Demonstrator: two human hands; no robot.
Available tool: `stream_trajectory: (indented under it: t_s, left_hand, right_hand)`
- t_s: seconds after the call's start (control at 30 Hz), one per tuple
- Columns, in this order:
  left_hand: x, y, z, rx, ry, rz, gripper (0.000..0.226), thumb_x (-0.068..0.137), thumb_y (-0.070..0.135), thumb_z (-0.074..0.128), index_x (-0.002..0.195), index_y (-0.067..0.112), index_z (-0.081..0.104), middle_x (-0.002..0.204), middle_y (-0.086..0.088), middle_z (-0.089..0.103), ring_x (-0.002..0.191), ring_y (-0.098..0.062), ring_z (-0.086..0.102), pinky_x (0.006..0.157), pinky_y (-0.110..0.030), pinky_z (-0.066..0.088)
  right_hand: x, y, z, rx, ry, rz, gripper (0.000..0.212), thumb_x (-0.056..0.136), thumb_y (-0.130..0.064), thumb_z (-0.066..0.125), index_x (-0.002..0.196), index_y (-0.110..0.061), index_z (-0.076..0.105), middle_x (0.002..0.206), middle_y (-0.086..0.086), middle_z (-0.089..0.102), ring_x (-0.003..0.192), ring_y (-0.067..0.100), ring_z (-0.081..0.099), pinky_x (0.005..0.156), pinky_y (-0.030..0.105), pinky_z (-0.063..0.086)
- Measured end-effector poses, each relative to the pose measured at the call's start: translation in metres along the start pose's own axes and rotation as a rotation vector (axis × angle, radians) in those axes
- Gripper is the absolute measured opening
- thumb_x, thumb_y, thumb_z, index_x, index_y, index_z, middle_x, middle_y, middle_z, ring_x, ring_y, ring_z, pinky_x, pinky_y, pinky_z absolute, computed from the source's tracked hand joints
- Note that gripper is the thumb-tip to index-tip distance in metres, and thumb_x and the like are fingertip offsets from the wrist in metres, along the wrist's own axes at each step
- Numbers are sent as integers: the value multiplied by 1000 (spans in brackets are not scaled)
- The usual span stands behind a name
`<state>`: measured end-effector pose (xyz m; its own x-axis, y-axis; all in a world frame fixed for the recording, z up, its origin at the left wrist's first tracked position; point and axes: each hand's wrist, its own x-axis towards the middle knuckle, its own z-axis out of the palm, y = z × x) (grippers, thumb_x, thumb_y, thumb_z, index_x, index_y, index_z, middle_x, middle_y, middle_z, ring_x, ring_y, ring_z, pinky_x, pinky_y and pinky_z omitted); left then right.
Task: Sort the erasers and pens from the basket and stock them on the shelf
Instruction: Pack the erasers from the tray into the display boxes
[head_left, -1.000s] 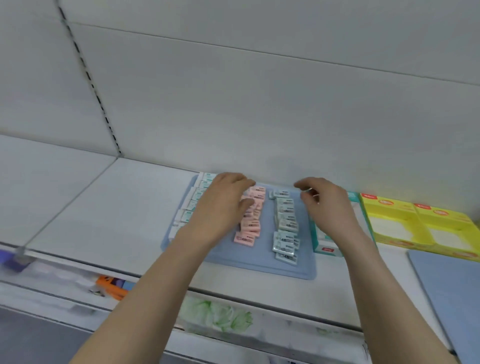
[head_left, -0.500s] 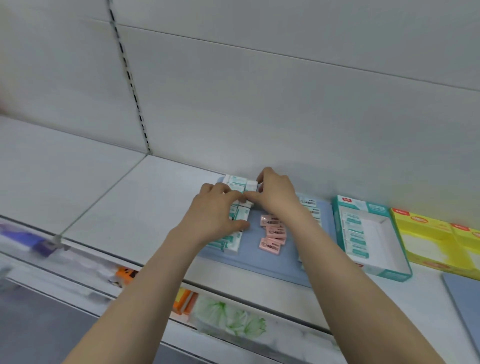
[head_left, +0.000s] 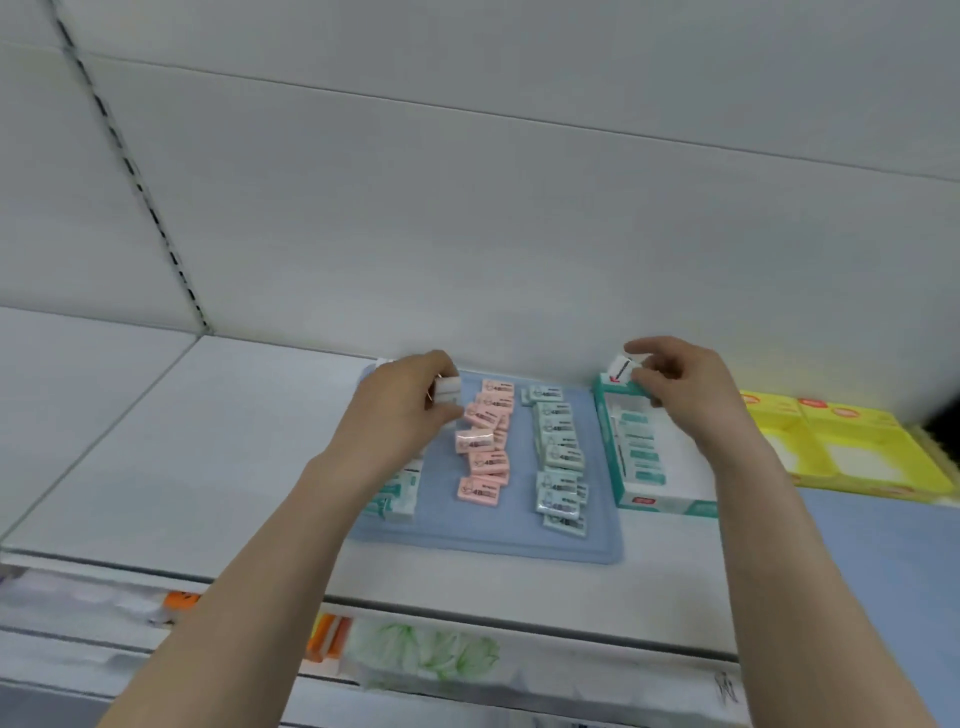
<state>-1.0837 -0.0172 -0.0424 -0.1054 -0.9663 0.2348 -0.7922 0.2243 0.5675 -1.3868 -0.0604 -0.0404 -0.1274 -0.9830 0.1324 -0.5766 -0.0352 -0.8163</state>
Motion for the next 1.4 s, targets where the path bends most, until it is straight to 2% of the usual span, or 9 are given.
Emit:
stream_trajectory:
  t_s: [0.13,0.27,0.4,0.53,0.7,0.83,1.0,1.17,1.4]
  left_hand:
    - [16,32,17,-186,42,13,13,86,21,69,97,26,64,81,11,65,72,-7,59,65,-19,40]
    - [23,50,35,-354,-5,1,14,87,19,67,94,31,65,83,16,65,70,1,63,64,-14,45]
    - [20,62,45,-541,-70,-83,17,88,11,65,97,26,64,86,3,65,70,-8,70,67,-19,53]
    - [19,76,59,-606,-109,-151,14,87,7,67,96,18,65,88,2,60,70,-12,72,64,-16,51]
    - [18,98,81,-722,-193,-203,14,85,9,70,96,16,65,103,-11,67,75,-19,74,77,-34,60]
    - [12,112,93,-454,-240,-45,29,83,24,72,111,24,63,106,6,67,92,-8,67,88,-27,52]
    - [3,103,95,37,-410,183,57,82,38,72,134,24,53,138,6,52,126,-12,47,101,-25,35]
    - [5,103,97,182,-397,302,64,82,40,72,138,19,51,142,3,48,131,-14,39,102,-25,32]
    - [1,100,95,163,-335,301,61,83,41,70,138,20,52,139,5,50,129,-14,39,99,-23,31]
  right_hand:
    - [-5,24,-9,-184,-74,106,26,81,-7,68,76,-33,69,80,-4,70,68,10,58,74,31,48]
    - [-11,26,9,-243,-22,52,20,82,-11,71,97,-23,75,102,1,72,91,16,65,81,25,47]
    - [-16,36,16,-368,23,-46,24,86,-19,70,110,-21,74,111,3,50,100,20,54,90,27,41]
    - [-19,34,9,-417,-2,-103,31,87,-12,65,117,-19,71,116,3,59,105,21,58,96,33,46]
    - [-46,14,-8,145,-114,-23,15,94,-16,61,103,-21,73,91,-8,71,82,5,64,73,28,56]
    - [-66,20,-32,211,-172,45,13,87,-8,70,92,-20,72,74,10,68,64,12,58,62,23,47]
    - [-74,36,-53,-152,-269,145,6,79,-20,76,82,-25,73,72,-4,72,65,10,58,64,28,43]
    - [-65,17,-37,-394,-349,89,9,76,-20,78,83,-25,76,80,-15,69,69,-1,60,58,11,41]
    - [-55,13,-20,-487,-403,65,11,75,-22,78,73,-29,71,80,-11,70,75,7,61,73,25,51]
